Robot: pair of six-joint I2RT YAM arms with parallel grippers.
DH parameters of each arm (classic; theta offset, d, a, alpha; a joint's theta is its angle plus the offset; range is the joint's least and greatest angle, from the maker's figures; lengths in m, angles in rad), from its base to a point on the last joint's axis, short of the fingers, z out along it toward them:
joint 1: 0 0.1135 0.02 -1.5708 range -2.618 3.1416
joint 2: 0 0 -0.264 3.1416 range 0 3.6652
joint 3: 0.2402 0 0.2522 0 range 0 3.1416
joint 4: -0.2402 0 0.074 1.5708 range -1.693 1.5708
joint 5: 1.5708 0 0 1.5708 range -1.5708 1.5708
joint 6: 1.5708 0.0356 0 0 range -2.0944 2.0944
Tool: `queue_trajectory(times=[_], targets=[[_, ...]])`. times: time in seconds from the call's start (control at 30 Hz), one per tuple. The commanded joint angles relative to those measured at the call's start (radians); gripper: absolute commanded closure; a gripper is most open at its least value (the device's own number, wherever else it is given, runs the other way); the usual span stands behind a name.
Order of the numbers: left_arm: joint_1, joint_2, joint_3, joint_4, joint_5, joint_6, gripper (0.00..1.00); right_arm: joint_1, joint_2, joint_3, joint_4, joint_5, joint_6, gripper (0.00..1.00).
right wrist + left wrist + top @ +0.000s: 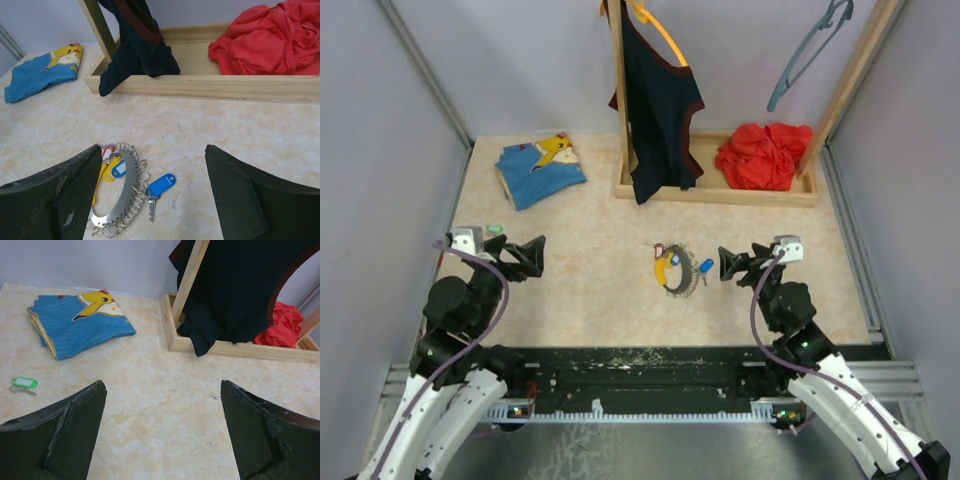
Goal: Put the keys on the keyring
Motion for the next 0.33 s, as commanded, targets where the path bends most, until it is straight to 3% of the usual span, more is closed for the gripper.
queue_trajectory(times=[0.0,0.3], targets=[[0.005,-0.015,-0.013,0.005,0.008,0.049,0.0,-0.002,-0.005,-0.003,0.056,0.009,-0.005,0.16],[0.026,-0.027,-0.018,0.001,0.027,0.049,0.0,-0.002,0.002,0.002,0.047,-0.003,-0.002,0.15]])
